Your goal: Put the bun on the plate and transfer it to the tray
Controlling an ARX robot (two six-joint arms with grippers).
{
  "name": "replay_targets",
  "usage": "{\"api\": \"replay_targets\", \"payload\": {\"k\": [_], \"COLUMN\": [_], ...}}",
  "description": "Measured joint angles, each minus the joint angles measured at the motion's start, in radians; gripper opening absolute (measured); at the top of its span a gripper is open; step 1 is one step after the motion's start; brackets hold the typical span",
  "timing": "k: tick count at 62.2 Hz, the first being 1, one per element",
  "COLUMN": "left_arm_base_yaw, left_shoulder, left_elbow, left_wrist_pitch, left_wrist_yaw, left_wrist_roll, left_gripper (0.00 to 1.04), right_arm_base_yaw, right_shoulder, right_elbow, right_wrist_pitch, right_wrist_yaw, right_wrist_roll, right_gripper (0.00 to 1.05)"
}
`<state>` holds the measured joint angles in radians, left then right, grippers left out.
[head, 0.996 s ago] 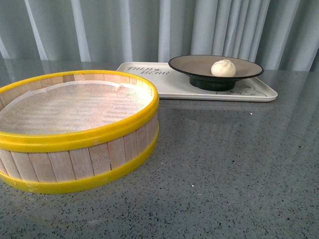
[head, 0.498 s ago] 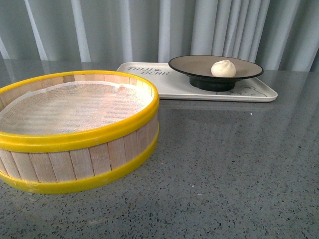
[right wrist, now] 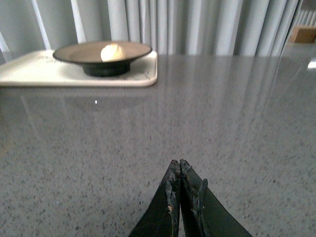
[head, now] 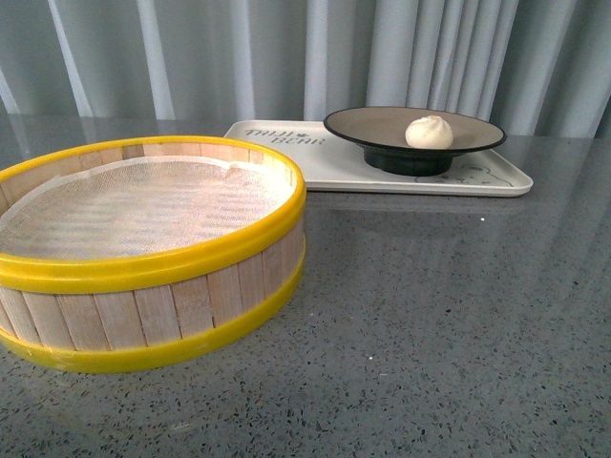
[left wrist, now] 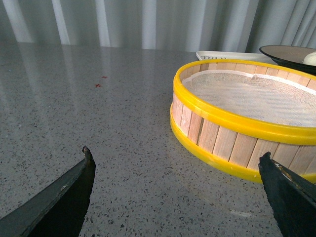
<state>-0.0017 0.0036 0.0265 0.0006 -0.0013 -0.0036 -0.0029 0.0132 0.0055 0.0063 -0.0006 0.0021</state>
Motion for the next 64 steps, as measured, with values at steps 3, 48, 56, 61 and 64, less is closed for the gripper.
{"api": "replay_targets", "payload": {"k": [3,48,56,61,64], "left_arm_base_yaw": [0.000,0.000,0.000,0.000,0.000], "left_shoulder": [0.000,0.000,0.000,0.000,0.000], "left_elbow": [0.000,0.000,0.000,0.000,0.000], "left_wrist_pitch": [0.000,0.000,0.000,0.000,0.000], "left_wrist_yaw": [0.000,0.001,0.001,0.001,0.001], "left_wrist_roll": [0.000,0.000,0.000,0.000,0.000], "left_gripper": [0.98,0.98,0.98,0.98,0.98], "right_arm_base_yaw": [0.000,0.000,0.000,0.000,0.000], "right_shoulder": [-0.008,-0.009,-0.009,-0.009,-0.009], "right_elbow": [0.000,0.000,0.000,0.000,0.000], "right_wrist_pitch": [0.000,-0.006,-0.006,-0.006,-0.006], "right_wrist_yaw": [0.000,0.000,0.000,0.000,0.000], "right_wrist_roll": [0.000,-0.001,0.000,0.000,0.000], "right_gripper": [0.02,0.91,0.96,0.96,0.96]}}
